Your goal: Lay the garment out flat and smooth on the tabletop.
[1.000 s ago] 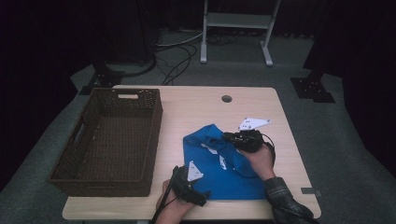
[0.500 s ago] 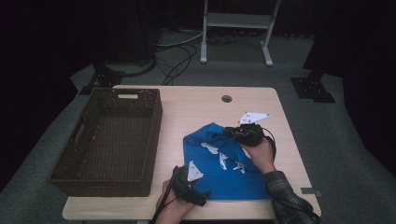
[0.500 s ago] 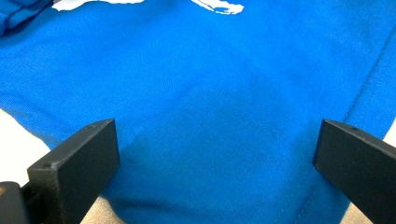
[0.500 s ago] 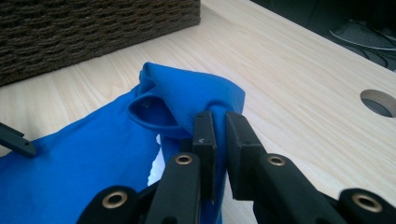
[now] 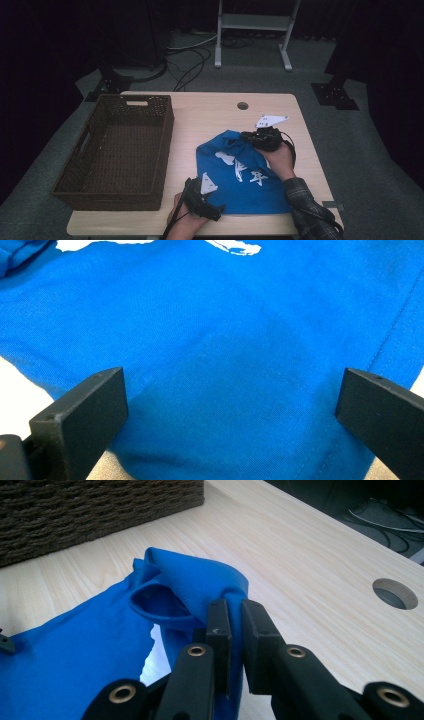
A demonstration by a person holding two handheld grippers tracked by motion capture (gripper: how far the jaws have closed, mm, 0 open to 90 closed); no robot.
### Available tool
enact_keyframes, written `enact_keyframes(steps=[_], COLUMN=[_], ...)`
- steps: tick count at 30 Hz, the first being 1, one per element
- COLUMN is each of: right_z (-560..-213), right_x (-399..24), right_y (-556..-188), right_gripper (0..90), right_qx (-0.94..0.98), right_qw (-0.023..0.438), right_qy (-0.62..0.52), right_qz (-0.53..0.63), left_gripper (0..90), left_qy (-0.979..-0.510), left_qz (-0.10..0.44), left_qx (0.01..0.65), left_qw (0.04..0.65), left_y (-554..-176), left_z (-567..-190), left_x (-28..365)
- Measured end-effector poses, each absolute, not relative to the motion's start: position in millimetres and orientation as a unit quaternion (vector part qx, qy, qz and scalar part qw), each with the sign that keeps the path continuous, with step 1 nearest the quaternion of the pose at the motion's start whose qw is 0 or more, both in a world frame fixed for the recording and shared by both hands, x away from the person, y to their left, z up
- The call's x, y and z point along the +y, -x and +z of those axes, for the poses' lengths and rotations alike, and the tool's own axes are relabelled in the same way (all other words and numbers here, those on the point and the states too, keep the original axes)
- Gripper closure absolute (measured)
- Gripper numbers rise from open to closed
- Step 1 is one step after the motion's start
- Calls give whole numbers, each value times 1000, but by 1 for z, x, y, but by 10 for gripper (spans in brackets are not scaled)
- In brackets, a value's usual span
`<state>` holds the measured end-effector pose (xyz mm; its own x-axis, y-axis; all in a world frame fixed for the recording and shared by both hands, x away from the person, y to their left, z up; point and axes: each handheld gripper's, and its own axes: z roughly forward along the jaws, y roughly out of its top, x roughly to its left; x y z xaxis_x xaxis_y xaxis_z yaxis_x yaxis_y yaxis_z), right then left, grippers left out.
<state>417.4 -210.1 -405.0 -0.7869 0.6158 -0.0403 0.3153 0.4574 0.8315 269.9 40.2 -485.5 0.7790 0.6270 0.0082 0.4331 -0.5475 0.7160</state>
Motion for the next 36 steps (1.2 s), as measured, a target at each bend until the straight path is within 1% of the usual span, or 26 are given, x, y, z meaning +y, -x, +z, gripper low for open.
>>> enact_keyframes(steps=[36], right_z=[-413], right_x=[-215], right_y=[-461], right_gripper=[823], right_qx=[850], right_qw=[181], right_qy=[-289], right_qz=[401], left_gripper=[2], left_qy=[-868], left_qz=[134], left_qx=[306], left_qw=[367], left_y=[-270], left_z=[-486], left_x=[40])
